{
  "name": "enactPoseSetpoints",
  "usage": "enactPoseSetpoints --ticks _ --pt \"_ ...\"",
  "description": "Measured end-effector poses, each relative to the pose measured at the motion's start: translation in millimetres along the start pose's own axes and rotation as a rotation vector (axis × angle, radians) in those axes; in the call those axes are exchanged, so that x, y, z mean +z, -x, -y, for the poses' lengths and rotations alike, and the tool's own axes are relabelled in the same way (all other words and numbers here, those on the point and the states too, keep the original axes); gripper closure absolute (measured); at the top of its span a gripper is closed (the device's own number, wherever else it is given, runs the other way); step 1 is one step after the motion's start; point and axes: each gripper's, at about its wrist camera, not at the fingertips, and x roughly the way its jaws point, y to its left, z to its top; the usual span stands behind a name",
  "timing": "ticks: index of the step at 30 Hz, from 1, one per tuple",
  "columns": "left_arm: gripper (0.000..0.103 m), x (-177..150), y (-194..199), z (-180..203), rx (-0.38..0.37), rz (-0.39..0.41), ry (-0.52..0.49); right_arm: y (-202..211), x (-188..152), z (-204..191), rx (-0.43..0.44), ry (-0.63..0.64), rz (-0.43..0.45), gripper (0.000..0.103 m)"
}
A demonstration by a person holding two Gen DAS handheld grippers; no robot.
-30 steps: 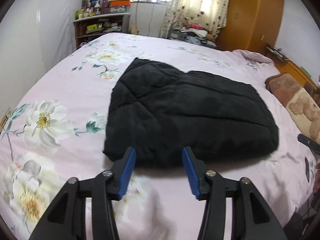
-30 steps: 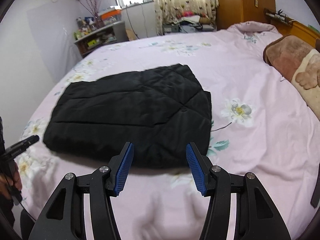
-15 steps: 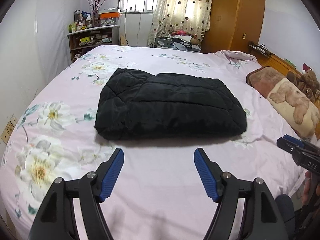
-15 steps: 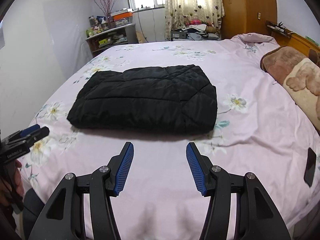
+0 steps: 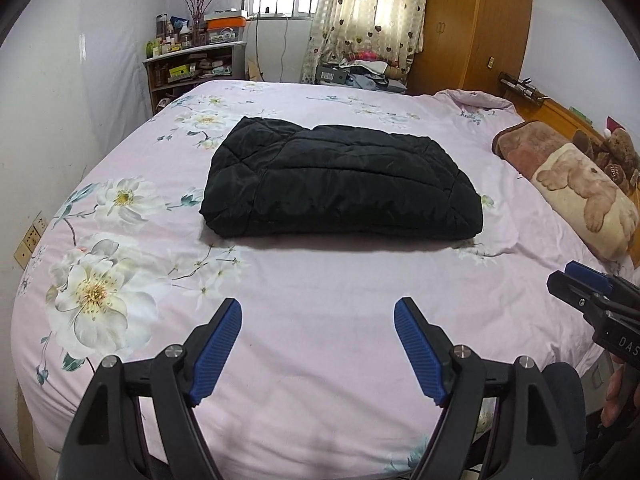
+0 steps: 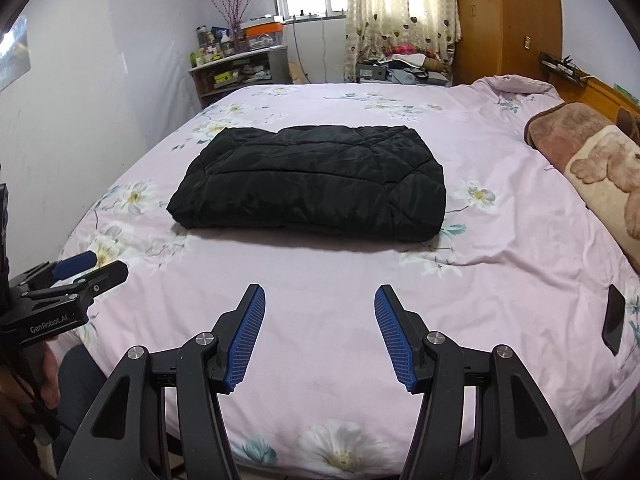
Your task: Fold large clothes
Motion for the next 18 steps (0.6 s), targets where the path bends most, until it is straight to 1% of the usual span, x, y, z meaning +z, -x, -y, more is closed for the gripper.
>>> enactPoseSetpoints --ticks 3,9,12,15,18 --pt "0.023 0.0 -2.8 1.9 0.020 -0.016 -0.008 0.6 -1.2 -1.0 0.001 0.000 -0.005 0.045" --pt "0.023 -0.7 -6.4 -0.2 0.006 -0.020 0.003 -1.9 -1.2 2.0 -0.011 -0.009 -0.011 0.045" --pt "0.023 -0.6 -9.4 0.3 0.035 -0.027 -0.002 -4.7 -1.2 2.1 -0.014 -0.009 -0.017 0.045" --pt "0.023 -0.4 -10.5 -2.2 0.018 -0.027 0.016 -6.0 -1.3 2.6 -0.015 -0.009 -0.019 0.045" --pt "0.023 -0.2 -10.8 -3.3 0.020 -0.026 0.019 -7.5 -1.4 3.2 -0.017 -0.008 -0.024 0.045"
